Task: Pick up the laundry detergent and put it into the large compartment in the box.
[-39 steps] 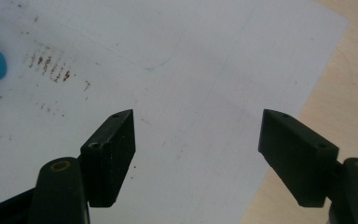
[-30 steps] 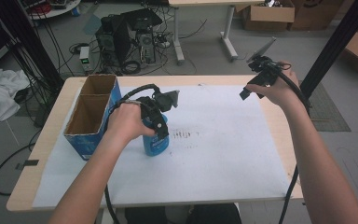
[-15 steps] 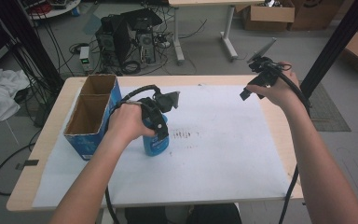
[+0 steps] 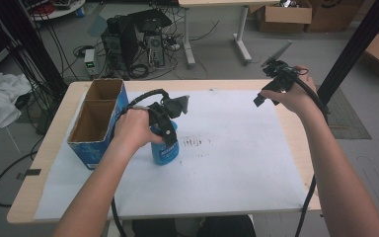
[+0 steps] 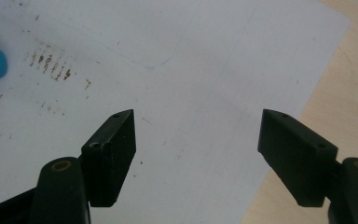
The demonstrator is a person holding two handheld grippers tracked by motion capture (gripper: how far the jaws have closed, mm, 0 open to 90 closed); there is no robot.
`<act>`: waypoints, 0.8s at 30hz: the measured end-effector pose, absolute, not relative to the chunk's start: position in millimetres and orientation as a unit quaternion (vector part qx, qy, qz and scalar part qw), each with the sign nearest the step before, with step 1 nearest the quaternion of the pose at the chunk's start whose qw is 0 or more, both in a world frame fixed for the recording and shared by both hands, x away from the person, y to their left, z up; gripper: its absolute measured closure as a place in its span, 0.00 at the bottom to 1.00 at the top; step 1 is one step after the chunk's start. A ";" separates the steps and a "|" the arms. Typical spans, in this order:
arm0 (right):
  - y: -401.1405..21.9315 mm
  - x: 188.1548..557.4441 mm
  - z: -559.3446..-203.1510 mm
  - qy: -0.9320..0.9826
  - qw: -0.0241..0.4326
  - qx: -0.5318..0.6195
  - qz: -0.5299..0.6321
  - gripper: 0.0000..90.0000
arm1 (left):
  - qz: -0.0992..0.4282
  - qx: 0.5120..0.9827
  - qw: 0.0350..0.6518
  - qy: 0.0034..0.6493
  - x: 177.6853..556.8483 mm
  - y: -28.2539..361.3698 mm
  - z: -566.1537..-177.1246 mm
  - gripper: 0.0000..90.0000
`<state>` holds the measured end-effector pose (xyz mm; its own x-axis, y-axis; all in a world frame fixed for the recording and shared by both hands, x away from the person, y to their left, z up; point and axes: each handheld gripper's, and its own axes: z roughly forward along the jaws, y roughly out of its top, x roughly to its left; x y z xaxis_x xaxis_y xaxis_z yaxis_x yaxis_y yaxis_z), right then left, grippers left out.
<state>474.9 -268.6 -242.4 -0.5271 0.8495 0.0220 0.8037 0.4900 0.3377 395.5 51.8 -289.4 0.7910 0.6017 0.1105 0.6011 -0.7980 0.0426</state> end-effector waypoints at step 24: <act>-269.2 473.9 -244.8 0.860 0.072 0.480 0.158 0.31 | 0.056 0.946 -0.002 0.318 399.1 52.7 -290.4 0.35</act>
